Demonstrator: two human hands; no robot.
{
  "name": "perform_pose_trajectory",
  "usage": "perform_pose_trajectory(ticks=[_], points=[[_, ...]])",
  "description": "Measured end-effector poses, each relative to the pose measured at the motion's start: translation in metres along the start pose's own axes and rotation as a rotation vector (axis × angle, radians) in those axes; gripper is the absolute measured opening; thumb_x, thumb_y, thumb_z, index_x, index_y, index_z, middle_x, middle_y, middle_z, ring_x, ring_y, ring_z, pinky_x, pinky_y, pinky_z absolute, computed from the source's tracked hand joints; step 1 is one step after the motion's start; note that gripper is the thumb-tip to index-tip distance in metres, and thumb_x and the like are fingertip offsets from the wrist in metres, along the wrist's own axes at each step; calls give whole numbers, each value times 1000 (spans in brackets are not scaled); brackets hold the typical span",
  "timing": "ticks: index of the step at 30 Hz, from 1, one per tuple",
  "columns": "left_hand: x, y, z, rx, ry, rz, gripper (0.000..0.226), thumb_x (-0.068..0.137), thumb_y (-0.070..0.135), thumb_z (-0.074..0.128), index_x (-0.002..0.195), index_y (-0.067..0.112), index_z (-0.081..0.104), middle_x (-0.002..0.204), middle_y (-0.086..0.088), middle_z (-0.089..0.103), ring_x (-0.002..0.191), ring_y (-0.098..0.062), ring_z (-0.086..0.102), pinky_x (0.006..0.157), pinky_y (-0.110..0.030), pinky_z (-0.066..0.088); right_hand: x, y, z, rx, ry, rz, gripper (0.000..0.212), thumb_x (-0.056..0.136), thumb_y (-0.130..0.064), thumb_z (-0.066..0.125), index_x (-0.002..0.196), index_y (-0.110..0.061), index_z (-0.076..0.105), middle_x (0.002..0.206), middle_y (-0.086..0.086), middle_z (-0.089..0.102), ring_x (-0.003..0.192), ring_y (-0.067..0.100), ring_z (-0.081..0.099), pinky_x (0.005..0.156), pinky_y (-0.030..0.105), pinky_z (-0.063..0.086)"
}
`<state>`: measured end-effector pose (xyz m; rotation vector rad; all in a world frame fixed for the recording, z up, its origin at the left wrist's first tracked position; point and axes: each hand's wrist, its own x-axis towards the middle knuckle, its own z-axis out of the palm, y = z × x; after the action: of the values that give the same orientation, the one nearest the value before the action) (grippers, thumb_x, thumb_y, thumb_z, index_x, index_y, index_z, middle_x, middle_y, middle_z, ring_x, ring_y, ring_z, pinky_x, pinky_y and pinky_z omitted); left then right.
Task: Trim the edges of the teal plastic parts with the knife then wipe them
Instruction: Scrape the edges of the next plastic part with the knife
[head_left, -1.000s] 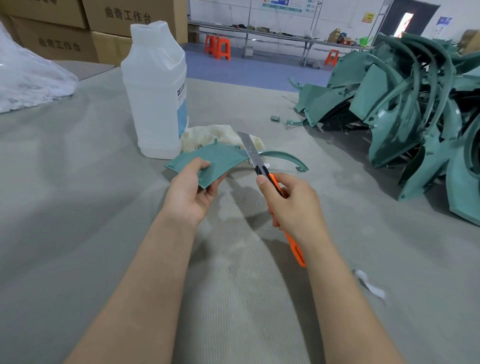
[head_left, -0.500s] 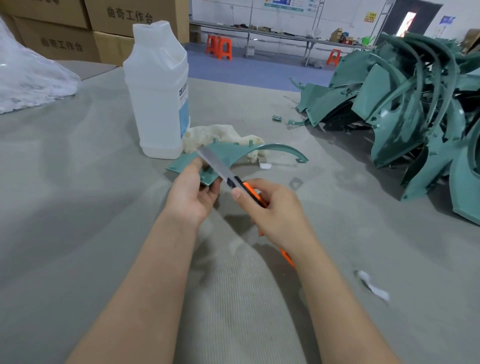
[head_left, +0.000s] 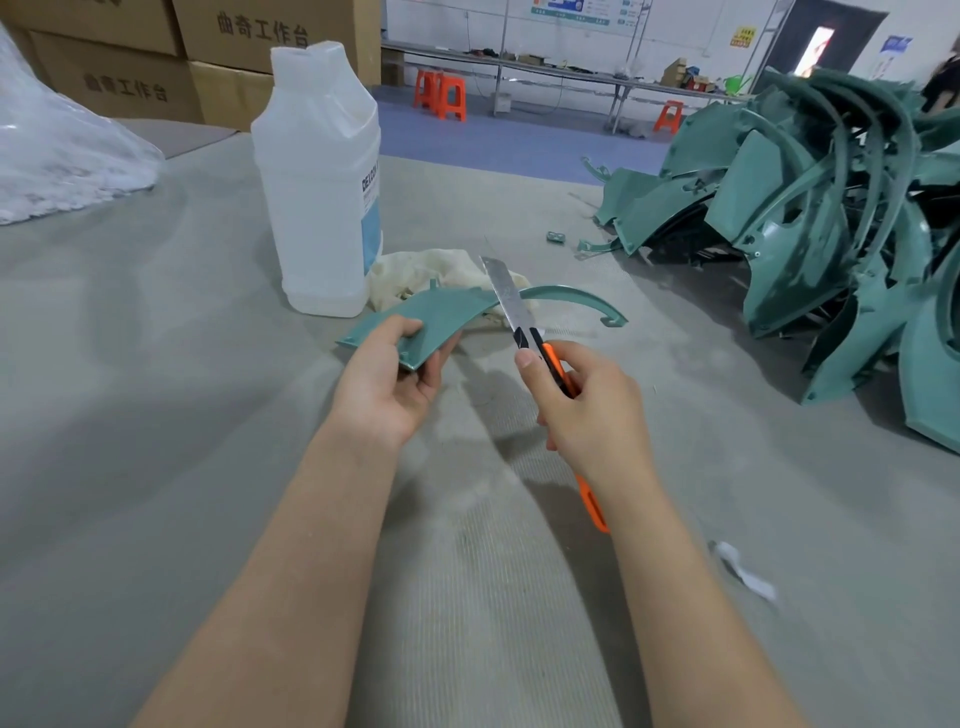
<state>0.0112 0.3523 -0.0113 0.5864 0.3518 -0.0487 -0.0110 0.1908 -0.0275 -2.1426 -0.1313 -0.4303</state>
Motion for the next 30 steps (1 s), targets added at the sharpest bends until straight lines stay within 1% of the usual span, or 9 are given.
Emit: perform_pose_trajectory(ticks=[5,9,12,15,17,20,23,27,30], points=[[0,-1,0,-30,0,-15,33,91,3,51,123,4,54,88,-13,70,64,-20,72,42,-12,47,-2,-3,0,26,-1,-5,19,92,-43,58,89,-27,67,60,9,58,62,29,58,62,49,53],[-1,-1,-1,-55,-3,-28,29,90,2,51,119,4,56,82,-12,70,64,-21,72,43,-11,48,-3,-4,-1,34,-8,-10,17,92,-44,58,83,-32,65,61,12,57,60,31,56,62,48,52],[-1,0,-1,-71,-4,-40,26,90,2,51,115,4,57,78,-12,71,63,-21,72,43,-11,48,-3,-5,0,59,-9,-3,20,92,-43,59,84,-25,66,63,16,55,64,36,56,61,51,52],[0,0,-1,-75,-4,-52,21,90,2,52,110,3,58,73,-12,72,64,-21,72,42,-12,48,-2,-3,0,73,-19,3,21,91,-43,60,88,-23,67,60,14,54,64,36,55,60,52,51],[1,-2,0,-46,11,-56,17,90,3,53,106,3,58,82,-13,71,68,-20,72,43,-13,48,-4,-4,5,60,-71,-15,18,90,-42,61,92,-27,69,56,3,53,59,27,55,60,49,52],[4,-4,3,-26,67,-56,17,89,5,57,106,4,58,100,-11,65,81,-16,64,47,-14,52,-9,-8,16,52,-175,-84,18,90,-43,61,96,-29,70,52,-10,50,50,8,45,54,33,45],[6,-1,2,-40,84,-12,29,90,10,59,119,4,59,113,-12,65,95,-17,62,56,-15,53,-10,-7,19,49,-215,-110,17,90,-44,61,96,-30,69,49,-14,48,47,7,42,54,32,46],[4,0,0,-42,51,-13,23,90,5,56,113,3,58,88,-13,71,70,-18,71,47,-14,51,-7,-4,13,23,-110,-58,24,90,-47,59,101,-29,68,50,-15,51,50,9,50,55,38,53],[1,0,0,-60,24,-15,25,89,2,55,114,4,58,89,-16,72,68,-22,73,45,-14,50,-3,0,9,0,-22,-23,21,90,-49,59,99,-31,66,50,-14,51,53,13,55,56,41,53]])
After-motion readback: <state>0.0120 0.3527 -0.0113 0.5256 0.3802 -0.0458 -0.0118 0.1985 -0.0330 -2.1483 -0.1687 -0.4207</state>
